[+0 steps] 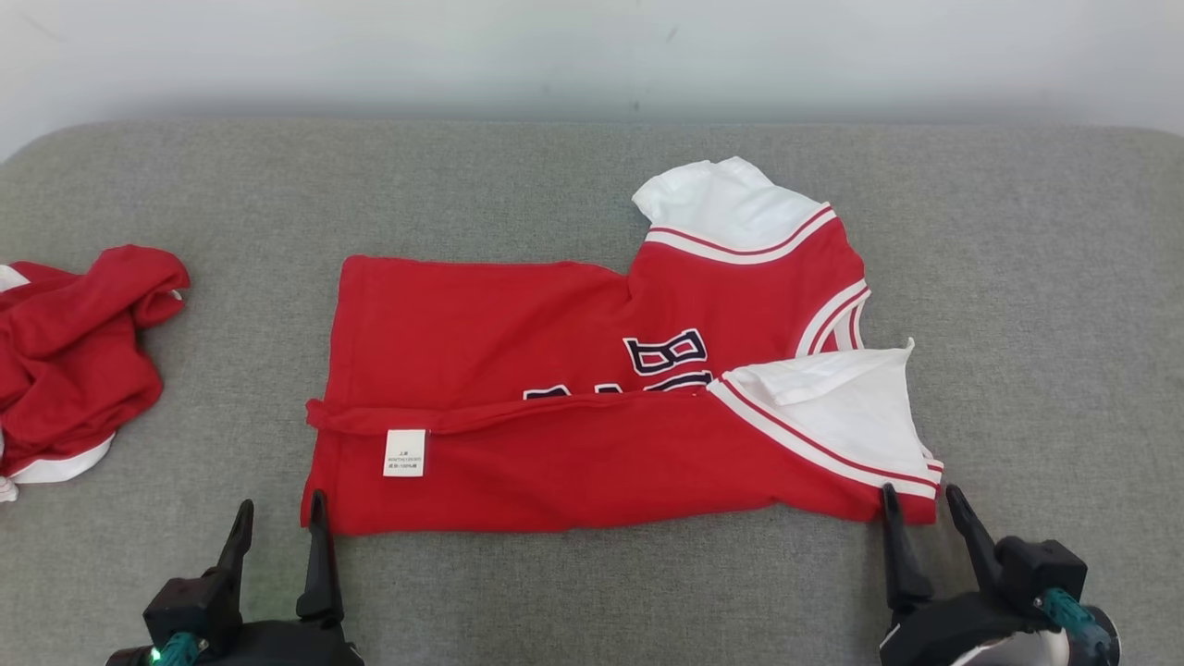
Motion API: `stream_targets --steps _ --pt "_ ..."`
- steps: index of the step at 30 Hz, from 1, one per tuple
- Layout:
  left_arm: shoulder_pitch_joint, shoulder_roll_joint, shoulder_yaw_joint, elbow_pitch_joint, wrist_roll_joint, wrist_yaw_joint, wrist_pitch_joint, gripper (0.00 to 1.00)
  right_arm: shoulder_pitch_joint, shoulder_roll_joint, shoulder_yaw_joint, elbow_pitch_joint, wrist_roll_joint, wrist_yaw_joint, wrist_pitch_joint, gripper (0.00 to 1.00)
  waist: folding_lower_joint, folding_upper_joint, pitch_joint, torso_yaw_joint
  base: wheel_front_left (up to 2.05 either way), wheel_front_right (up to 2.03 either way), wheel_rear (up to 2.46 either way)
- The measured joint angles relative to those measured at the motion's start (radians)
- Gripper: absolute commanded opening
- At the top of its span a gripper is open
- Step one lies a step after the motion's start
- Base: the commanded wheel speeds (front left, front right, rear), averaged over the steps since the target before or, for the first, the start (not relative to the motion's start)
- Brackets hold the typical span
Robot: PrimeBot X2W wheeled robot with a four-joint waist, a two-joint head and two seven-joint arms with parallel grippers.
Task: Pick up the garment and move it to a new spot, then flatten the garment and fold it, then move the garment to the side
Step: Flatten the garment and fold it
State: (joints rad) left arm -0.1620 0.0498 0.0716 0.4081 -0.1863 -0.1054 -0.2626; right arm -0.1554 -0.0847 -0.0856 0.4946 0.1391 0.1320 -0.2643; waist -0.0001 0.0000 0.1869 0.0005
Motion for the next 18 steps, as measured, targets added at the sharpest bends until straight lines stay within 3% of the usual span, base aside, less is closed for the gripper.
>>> stream_targets --steps 6,9,11,13,15,17,18 --pt "0.015 0.0 0.001 0.004 -0.003 0.002 0.0 1.0 0.015 0.006 -0.003 0.022 0.027 0.0 0.0 0.99 0.0 0.0 -0.006 0.002 0.0 0.0 0.0" --pt "0.015 0.0 -0.001 0.004 -0.007 0.004 0.0 1.0 0.015 0.009 -0.003 0.038 0.042 0.0 0.0 0.83 0.0001 0.0 -0.006 0.0 0.0 0.0 0.0" --pt "0.015 0.0 -0.003 0.004 -0.007 0.005 0.0 1.0 0.014 0.01 -0.003 0.048 0.058 0.0 0.0 0.78 0.0001 0.0 -0.004 -0.001 0.0 0.0 0.0" --pt "0.014 0.0 -0.005 0.004 -0.007 0.005 0.0 1.0 0.008 0.012 -0.003 0.062 0.072 0.0 0.0 0.55 0.0001 0.0 0.0 -0.001 0.0 0.0 0.0" --pt "0.013 0.0 -0.007 0.004 -0.007 0.006 0.0 1.0 -0.002 0.014 -0.001 0.074 0.087 0.0 0.0 0.38 0.0 -0.0001 0.004 0.0 0.0 0.0 0.0" --pt "0.012 0.0 -0.008 0.004 -0.007 0.005 0.0 1.0 -0.009 0.014 0.002 0.077 0.09 0.0 0.0 0.07 0.0001 0.0 0.009 0.002 0.0 0.0 0.0" --pt "0.011 0.0 -0.01 0.004 -0.005 0.005 0.0 1.0 -0.01 0.014 0.003 0.077 0.091 0.0 0.0 0.0 0.0001 0.0 0.01 0.003 0.0 0.0 0.0"
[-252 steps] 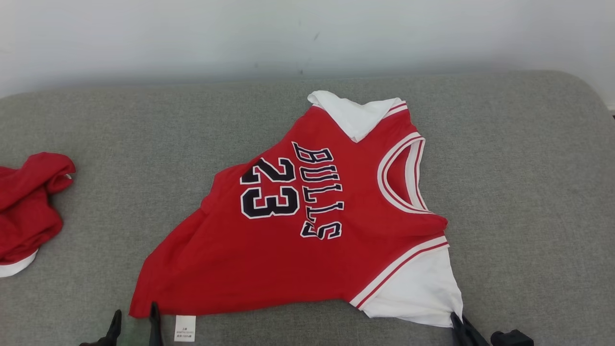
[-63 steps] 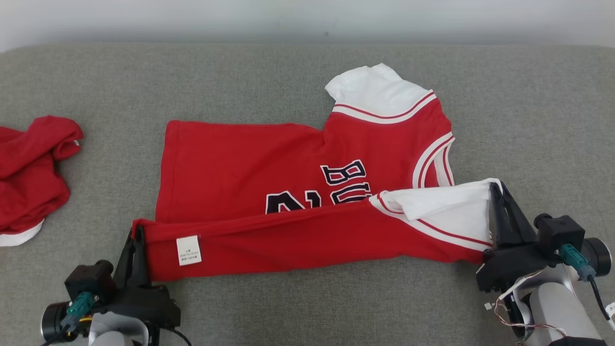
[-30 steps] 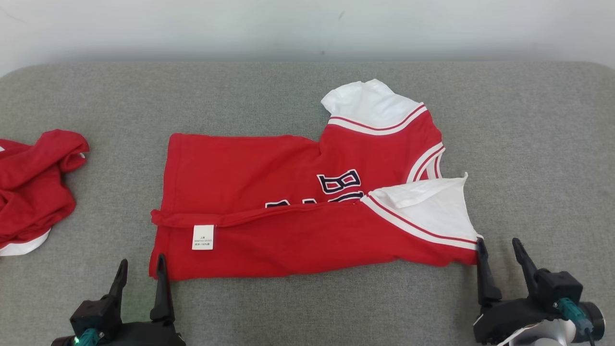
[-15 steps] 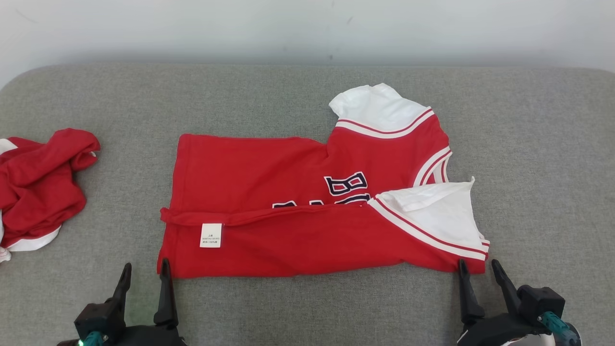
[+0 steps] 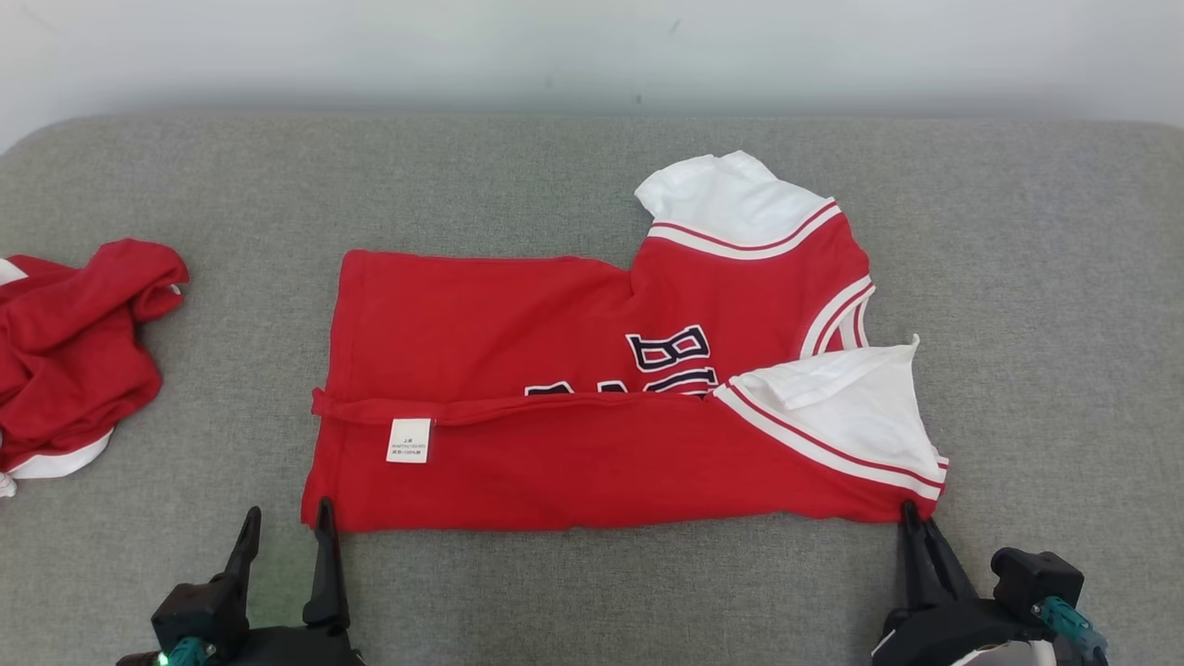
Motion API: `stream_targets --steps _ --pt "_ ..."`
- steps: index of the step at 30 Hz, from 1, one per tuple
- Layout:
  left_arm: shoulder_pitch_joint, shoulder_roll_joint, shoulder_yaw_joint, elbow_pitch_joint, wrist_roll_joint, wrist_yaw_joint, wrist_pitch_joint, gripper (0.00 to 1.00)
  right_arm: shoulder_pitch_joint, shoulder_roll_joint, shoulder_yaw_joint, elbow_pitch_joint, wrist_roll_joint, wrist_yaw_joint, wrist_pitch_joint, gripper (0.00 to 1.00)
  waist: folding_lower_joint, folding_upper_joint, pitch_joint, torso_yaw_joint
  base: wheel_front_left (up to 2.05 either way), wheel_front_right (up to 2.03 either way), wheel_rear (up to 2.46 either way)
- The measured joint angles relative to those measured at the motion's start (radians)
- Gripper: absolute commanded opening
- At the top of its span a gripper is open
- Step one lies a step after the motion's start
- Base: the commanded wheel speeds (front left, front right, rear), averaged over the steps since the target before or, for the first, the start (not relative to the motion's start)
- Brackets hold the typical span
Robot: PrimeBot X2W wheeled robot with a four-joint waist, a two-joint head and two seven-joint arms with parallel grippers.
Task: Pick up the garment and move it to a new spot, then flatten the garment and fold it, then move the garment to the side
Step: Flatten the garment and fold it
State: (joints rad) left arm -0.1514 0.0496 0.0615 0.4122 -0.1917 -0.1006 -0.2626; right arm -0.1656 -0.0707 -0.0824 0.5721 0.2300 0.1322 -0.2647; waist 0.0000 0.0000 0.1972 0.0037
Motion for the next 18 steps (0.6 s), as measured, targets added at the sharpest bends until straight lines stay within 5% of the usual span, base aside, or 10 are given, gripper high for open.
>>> stream_targets --steps 18 --pt "-0.001 -0.001 -0.016 0.04 -0.064 -0.023 0.0 1.0 0.011 -0.027 0.024 -0.038 0.001 0.0 0.0 0.0 0.0 0.0 0.004 -0.015 0.0 0.0 0.0"
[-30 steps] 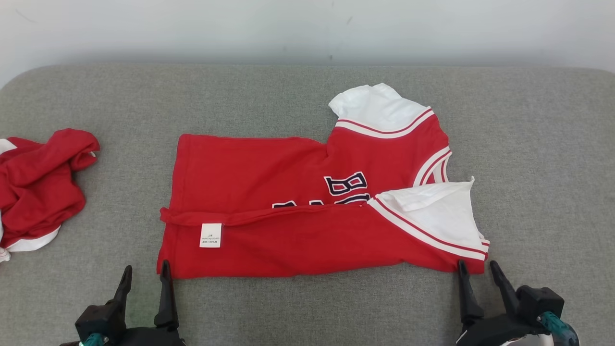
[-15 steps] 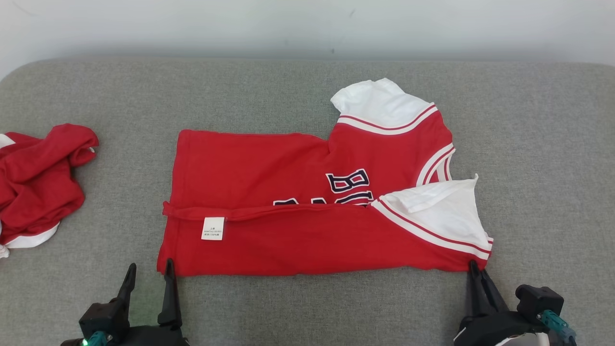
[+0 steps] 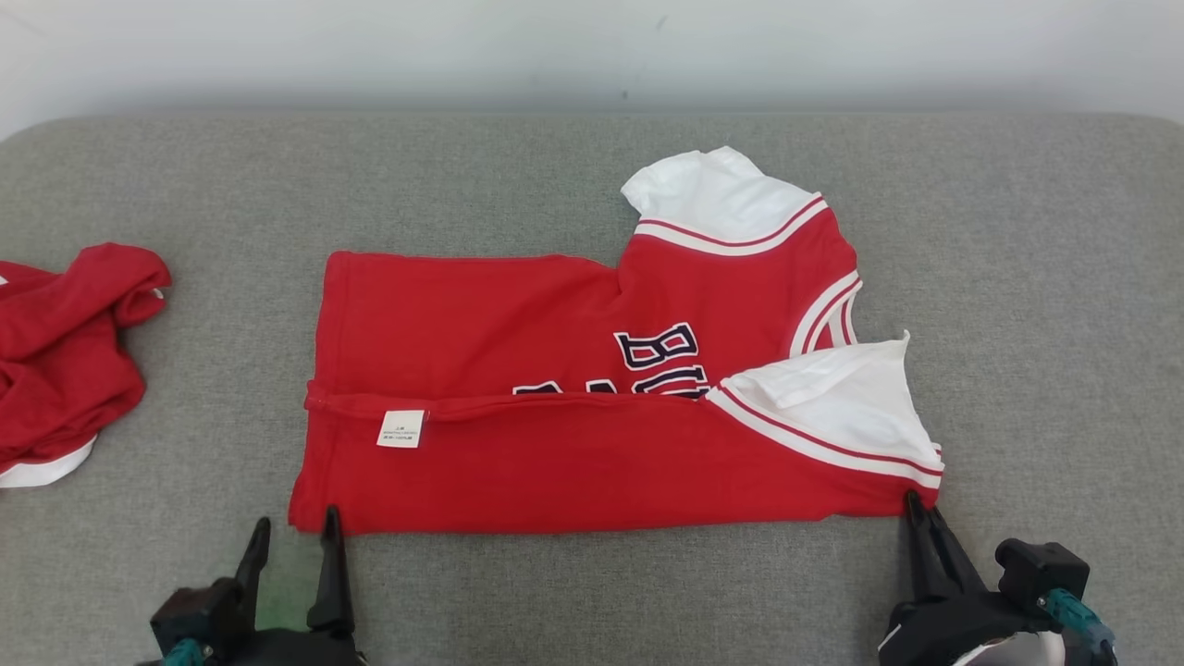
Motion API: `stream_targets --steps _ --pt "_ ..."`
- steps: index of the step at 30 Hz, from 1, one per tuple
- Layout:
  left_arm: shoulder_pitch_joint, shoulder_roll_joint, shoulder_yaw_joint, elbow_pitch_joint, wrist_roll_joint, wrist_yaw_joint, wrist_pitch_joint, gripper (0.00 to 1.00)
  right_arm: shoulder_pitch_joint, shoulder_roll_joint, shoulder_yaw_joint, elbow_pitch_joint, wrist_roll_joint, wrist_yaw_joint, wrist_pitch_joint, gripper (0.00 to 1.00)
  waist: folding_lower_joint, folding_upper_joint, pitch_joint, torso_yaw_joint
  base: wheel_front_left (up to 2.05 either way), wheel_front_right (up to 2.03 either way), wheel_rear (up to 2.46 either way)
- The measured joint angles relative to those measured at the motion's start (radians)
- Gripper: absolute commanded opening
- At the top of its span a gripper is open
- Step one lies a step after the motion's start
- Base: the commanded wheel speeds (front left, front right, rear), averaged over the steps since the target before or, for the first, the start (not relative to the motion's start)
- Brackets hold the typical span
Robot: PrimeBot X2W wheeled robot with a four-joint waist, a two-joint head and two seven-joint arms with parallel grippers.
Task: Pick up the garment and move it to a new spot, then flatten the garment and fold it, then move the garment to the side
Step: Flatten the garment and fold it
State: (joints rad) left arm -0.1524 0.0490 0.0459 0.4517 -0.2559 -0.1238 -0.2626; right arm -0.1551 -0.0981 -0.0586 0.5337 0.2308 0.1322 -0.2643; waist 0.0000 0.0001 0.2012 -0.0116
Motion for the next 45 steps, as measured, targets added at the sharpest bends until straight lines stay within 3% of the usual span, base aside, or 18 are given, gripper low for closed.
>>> stream_targets --steps 15,16,17,18,27,45 --pt "-0.064 0.001 0.031 0.088 0.002 -0.006 0.0 0.99 -0.013 -0.011 0.032 -0.026 -0.002 0.0 0.0 0.0 0.0001 0.0 0.039 -0.02 0.0 0.0 0.0" --pt "-0.066 0.001 0.03 0.09 0.003 -0.006 0.0 0.68 -0.014 -0.011 0.033 -0.028 -0.002 0.0 0.0 0.0 0.0001 0.0 0.043 -0.021 0.0 0.0 0.0" --pt "-0.072 0.001 0.028 0.093 0.01 -0.006 0.0 0.26 -0.016 -0.012 0.033 -0.029 -0.002 0.0 0.0 0.0 0.0 0.0 0.047 -0.022 0.0 0.0 0.0" --pt "-0.078 0.001 0.026 0.093 0.01 -0.006 0.0 0.0 -0.017 -0.012 0.033 -0.031 -0.002 0.0 0.0 0.0 0.0001 0.0 0.05 -0.023 0.0 0.0 0.0" --pt "-0.05 0.0 0.022 0.093 0.0 -0.008 0.0 0.0 -0.019 -0.006 0.014 -0.036 -0.004 0.0 0.0 0.0 0.0001 0.0 0.03 -0.028 0.0 0.0 0.0" --pt "0.174 -0.002 0.051 0.134 0.025 -0.008 0.0 0.0 0.188 -0.013 0.044 -0.024 0.018 0.0 0.0 0.0 -0.0001 -0.0001 -0.189 -0.077 0.0 0.0 0.0"
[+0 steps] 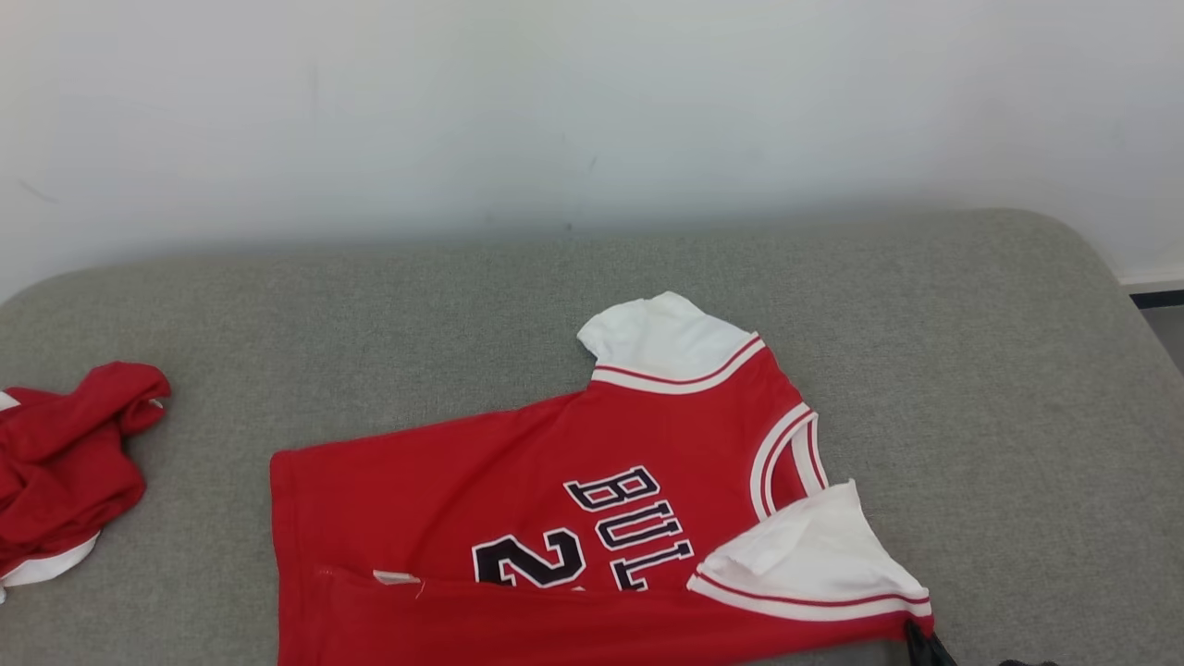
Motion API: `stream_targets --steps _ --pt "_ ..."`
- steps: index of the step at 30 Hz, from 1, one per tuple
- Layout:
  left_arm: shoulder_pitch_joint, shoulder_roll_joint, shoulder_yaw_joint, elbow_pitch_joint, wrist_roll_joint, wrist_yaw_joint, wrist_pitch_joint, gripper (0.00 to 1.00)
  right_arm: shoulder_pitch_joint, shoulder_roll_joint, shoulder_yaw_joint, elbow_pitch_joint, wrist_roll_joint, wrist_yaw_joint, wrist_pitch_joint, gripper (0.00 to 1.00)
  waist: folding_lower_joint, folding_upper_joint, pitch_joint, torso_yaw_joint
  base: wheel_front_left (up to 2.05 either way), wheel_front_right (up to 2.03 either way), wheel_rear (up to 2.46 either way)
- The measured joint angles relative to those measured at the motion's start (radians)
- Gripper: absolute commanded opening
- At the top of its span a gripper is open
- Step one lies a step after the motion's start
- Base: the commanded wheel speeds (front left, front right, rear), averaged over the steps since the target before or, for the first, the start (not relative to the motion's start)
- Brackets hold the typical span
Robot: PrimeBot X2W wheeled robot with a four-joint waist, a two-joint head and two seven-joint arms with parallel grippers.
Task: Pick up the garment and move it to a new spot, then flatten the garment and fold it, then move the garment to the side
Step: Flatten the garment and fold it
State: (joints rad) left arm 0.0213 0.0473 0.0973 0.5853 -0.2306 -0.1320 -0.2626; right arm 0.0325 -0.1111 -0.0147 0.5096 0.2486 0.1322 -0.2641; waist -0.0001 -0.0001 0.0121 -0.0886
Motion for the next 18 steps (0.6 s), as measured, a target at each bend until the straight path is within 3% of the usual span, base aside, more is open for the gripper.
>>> stream_targets --steps 10,11,12,13,14,18 --pt "0.04 0.0 -0.013 0.013 -0.007 0.0 0.0 0.0 0.034 -0.009 0.003 -0.001 0.021 0.0 0.0 0.0 0.0 0.0 -0.025 -0.01 0.0 0.0 0.0" --pt "0.038 0.0 -0.014 0.016 -0.003 0.0 0.0 0.0 0.029 -0.008 0.002 0.003 0.021 0.0 0.0 0.24 0.0 0.0 -0.021 -0.008 0.0 0.0 0.0" --pt "0.037 0.0 -0.016 0.021 0.001 0.0 0.0 0.28 0.024 -0.008 0.0 0.01 0.021 0.0 0.0 0.51 0.0 0.0 -0.018 -0.004 0.0 0.0 0.0" --pt "0.034 -0.001 -0.016 0.023 0.002 0.0 0.0 0.49 0.018 -0.007 -0.002 0.014 0.021 0.0 0.0 1.0 0.0 0.0001 -0.014 -0.001 0.0 0.0 0.0" --pt "0.032 -0.001 -0.013 0.023 0.002 0.0 0.0 1.0 0.012 -0.006 -0.007 0.014 0.018 0.0 0.0 1.0 0.0 0.0 -0.011 0.002 0.0 0.0 0.0" --pt "0.019 0.002 -0.002 0.008 0.01 0.01 0.0 1.0 -0.004 -0.02 -0.033 -0.012 0.011 0.0 0.0 1.0 0.0001 0.0 0.005 0.016 0.0 0.0 0.0"
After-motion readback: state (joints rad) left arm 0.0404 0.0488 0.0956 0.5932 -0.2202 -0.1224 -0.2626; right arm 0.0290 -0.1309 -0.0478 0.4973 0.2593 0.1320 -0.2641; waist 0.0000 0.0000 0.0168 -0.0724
